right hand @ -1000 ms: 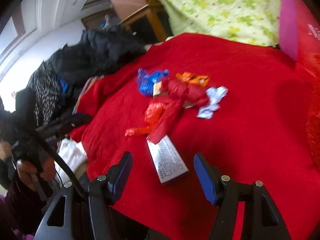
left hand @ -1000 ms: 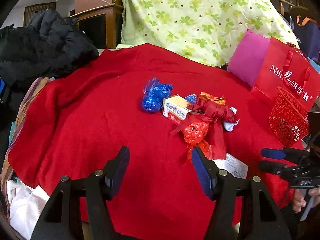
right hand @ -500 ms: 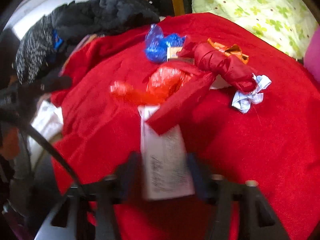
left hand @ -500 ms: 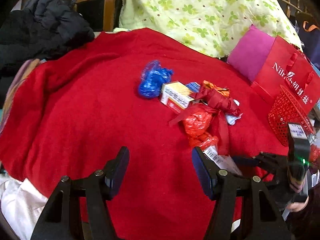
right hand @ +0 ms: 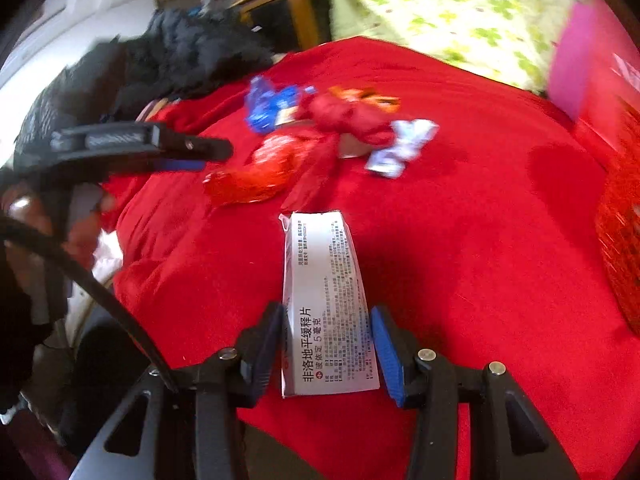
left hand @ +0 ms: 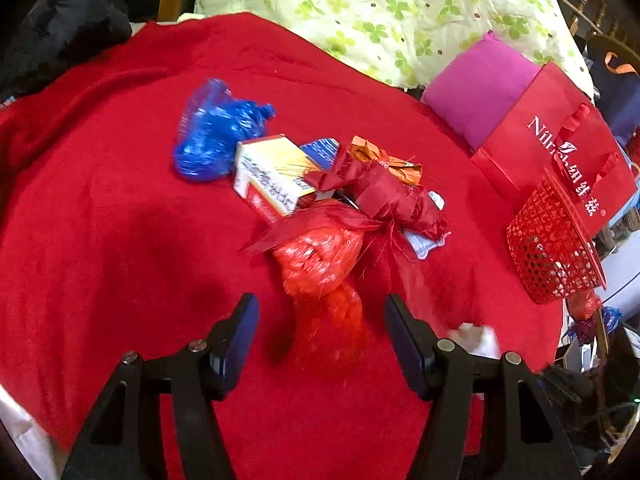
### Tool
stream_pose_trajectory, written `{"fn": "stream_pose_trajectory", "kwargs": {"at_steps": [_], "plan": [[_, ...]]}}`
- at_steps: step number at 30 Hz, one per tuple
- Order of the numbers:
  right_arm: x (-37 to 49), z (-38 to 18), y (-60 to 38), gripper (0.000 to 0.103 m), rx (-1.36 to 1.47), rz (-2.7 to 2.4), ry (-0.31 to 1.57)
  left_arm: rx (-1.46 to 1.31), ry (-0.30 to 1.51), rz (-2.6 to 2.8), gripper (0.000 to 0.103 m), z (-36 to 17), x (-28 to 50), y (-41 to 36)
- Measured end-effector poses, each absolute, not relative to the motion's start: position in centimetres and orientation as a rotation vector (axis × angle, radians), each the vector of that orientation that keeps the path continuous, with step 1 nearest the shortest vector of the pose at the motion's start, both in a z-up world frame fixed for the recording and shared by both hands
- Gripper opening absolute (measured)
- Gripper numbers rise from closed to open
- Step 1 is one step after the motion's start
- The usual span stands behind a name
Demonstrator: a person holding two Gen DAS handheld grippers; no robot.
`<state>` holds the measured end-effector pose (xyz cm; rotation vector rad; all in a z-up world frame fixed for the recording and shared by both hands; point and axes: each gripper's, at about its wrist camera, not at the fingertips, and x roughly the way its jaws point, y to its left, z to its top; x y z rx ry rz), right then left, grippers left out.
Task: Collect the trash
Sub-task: 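Grasp the white leaflet with the right tool while the left tool grasps the red plastic bag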
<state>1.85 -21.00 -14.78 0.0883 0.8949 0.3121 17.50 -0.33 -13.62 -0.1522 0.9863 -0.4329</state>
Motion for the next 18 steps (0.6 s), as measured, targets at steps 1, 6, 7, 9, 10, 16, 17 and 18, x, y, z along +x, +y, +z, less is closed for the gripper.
{"fn": "stream_pose_trajectory", "kwargs": {"at_steps": [1, 6, 7, 9, 10, 16, 17, 18], "plan": [[1.5, -14.5, -21.9, 0.048, 0.116, 0.293, 0.885, -0.153, 0.989, -0.428, 0.065, -13.9, 17.9, -0.7], [0.5, -13.4, -24.9, 0.048, 0.217, 0.227, 0.847, -0.202, 0.982, -0.404, 0.057, -14.9, 19.8, -1.6], [0.5, -13.3, -25.2, 0.048, 0.237, 0.221, 0.841, -0.211, 0.979, -0.402, 0.056, -14.9, 20.2, -1.7], [0.5, -13.1, -25.1, 0.048, 0.251, 0.214, 0.832, -0.215, 0.984, -0.389, 0.054, -15.2, 20.9, -2.1], [0.5, -13.0, -25.1, 0.048, 0.252, 0.212, 0.828, -0.215, 0.992, -0.386, 0.048, -15.3, 21.2, -2.2], [0.2, -12.5, -23.7, 0.048, 0.241, 0.229, 0.814, -0.231, 0.986, -0.370, 0.037, -15.6, 21.4, -2.0], [0.3, -12.5, -23.4, 0.048, 0.239, 0.229, 0.814, -0.223, 0.982, -0.369, 0.037, -15.6, 21.2, -1.9], [0.3, -12.4, -23.3, 0.048, 0.238, 0.231, 0.813, -0.218, 0.981, -0.372, 0.036, -15.6, 20.8, -1.8]]}}
